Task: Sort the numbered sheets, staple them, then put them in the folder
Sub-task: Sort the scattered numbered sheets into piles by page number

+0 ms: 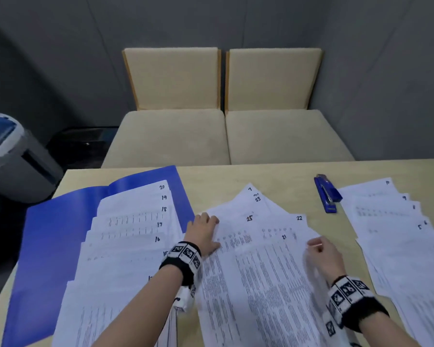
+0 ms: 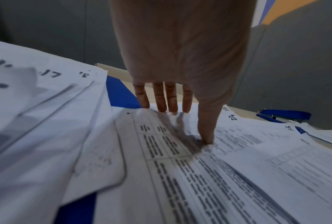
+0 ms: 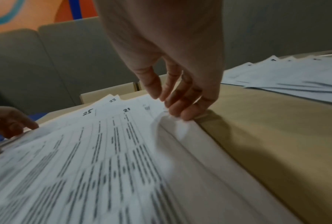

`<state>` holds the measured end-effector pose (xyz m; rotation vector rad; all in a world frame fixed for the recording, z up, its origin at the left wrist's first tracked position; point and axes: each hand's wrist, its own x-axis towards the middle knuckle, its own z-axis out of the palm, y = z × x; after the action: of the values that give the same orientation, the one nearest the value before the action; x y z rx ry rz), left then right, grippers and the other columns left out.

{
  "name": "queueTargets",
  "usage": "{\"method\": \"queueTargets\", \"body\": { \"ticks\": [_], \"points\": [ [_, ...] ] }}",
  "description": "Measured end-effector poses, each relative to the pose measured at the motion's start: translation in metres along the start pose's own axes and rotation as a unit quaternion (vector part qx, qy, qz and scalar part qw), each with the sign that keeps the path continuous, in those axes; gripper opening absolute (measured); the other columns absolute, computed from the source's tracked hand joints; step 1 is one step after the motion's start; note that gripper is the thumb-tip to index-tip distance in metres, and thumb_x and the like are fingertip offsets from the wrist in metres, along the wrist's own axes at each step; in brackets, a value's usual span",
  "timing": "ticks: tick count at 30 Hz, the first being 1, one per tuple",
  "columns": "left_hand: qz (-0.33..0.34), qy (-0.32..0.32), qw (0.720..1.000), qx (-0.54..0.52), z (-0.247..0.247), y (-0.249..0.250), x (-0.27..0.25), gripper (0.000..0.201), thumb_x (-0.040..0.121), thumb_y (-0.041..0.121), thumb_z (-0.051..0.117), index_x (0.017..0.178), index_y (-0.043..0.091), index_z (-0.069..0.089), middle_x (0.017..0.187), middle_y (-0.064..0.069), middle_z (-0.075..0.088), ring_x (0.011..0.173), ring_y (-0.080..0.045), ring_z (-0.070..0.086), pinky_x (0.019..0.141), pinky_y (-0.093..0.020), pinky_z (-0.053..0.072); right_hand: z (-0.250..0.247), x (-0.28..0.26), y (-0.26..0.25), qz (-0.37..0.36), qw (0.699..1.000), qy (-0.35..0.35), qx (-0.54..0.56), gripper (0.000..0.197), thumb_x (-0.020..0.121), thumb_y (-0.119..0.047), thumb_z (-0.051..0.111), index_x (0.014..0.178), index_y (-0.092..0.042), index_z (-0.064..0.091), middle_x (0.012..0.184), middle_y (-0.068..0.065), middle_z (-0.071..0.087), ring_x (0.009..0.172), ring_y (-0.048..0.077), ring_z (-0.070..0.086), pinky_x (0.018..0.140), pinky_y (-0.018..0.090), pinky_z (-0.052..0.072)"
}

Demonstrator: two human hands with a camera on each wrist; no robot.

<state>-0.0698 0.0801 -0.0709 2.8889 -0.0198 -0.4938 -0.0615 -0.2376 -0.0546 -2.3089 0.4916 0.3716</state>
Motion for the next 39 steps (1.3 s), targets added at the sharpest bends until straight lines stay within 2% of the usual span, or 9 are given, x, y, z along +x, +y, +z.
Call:
{"method": "queueTargets", "body": {
  "ticks": [5,9,13,16,19,25,30,34,39],
  "points": [
    [-0.023,0.018,0.999,-0.014,0.003,0.004,0.004,0.062,0.076,0.042,0.072,0.124,0.019,0.041,0.126,-0.006,0.039,0.118,-0.027,0.039,0.095,-0.040,0.038,0.012,-0.021,0.023,-0.024,0.996,-0.085,0.007,0.031,0.080,-0.029,0.073,0.101,-0.012,0.056,0.086,0.005,0.053,0.076,0.019,0.054,0.068,0.028,0.044],
    [-0.030,0.035,0.999,-0.008,0.006,0.007,0.001,0.057,0.077,0.043,0.071,0.119,0.016,0.043,0.122,-0.007,0.039,0.113,-0.027,0.041,0.091,-0.040,0.039,0.025,-0.023,0.016,-0.029,0.991,-0.066,-0.114,0.045,0.072,-0.033,0.077,0.101,-0.017,0.047,0.103,0.004,0.037,0.101,0.023,0.045,0.083,0.031,0.041],
    [-0.031,0.045,0.998,0.010,0.007,0.009,-0.004,0.053,0.081,0.043,0.066,0.120,0.016,0.042,0.122,-0.006,0.043,0.113,-0.027,0.043,0.093,-0.040,0.037,0.026,-0.020,0.007,-0.015,0.983,-0.114,-0.144,0.037,0.077,-0.029,0.072,0.087,-0.016,0.039,0.088,0.000,0.041,0.075,0.017,0.044,0.059,0.028,0.032],
    [-0.027,0.036,0.999,0.020,0.006,0.011,-0.007,0.050,0.084,0.043,0.062,0.121,0.016,0.042,0.121,-0.005,0.047,0.114,-0.027,0.043,0.093,-0.041,0.034,0.024,-0.014,0.011,-0.044,0.985,-0.129,-0.101,0.028,0.079,-0.019,0.068,0.072,-0.015,0.042,0.070,-0.003,0.046,0.063,0.016,0.045,0.056,0.030,0.031],
    [-0.021,0.027,0.999,0.016,0.004,0.012,-0.010,0.043,0.087,0.039,0.059,0.121,0.015,0.044,0.119,-0.005,0.048,0.114,-0.027,0.042,0.094,-0.041,0.033,0.014,-0.007,0.018,-0.057,0.988,-0.143,0.000,0.003,0.082,-0.012,0.063,0.079,-0.011,0.063,0.083,0.002,0.069,0.081,0.023,0.065,0.071,0.032,0.050],
    [-0.010,0.061,0.998,0.001,0.005,0.011,-0.011,0.015,0.092,0.009,0.038,0.101,0.012,0.049,0.102,-0.006,0.055,0.101,-0.029,0.048,0.073,-0.034,0.025,-0.018,0.019,0.036,0.027,0.990,-0.067,0.121,0.024,0.087,-0.005,0.055,0.109,-0.010,0.061,0.105,0.010,0.067,0.097,0.030,0.064,0.091,0.048,0.051],
    [-0.008,0.053,0.998,-0.036,0.004,0.005,-0.006,0.015,0.088,0.003,0.039,0.088,0.017,0.045,0.084,0.000,0.045,0.093,-0.027,0.047,0.072,-0.034,0.025,-0.039,0.026,0.040,0.071,0.988,-0.048,0.128,0.024,0.087,0.006,0.046,0.105,-0.003,0.059,0.102,0.015,0.064,0.091,0.030,0.062,0.075,0.039,0.052],
    [-0.002,0.039,0.998,-0.052,0.002,0.001,-0.002,0.014,0.089,0.005,0.040,0.093,0.014,0.050,0.083,-0.002,0.049,0.081,-0.024,0.038,0.071,-0.034,0.028,-0.043,0.035,0.053,0.079,0.989,-0.070,0.099,0.031,0.083,0.009,0.045,0.106,-0.003,0.061,0.103,0.016,0.066,0.093,0.031,0.063,0.086,0.046,0.053],
    [0.003,0.035,0.996,-0.086,0.001,-0.002,0.000,0.016,0.092,0.009,0.042,0.103,0.013,0.053,0.083,-0.003,0.057,0.078,-0.025,0.043,0.074,-0.034,0.032,-0.045,0.015,0.042,0.087,0.989,-0.072,0.095,0.026,0.086,0.009,0.043,0.080,-0.011,0.057,0.086,0.008,0.060,0.083,0.027,0.056,0.066,0.032,0.043]
  ]
}}
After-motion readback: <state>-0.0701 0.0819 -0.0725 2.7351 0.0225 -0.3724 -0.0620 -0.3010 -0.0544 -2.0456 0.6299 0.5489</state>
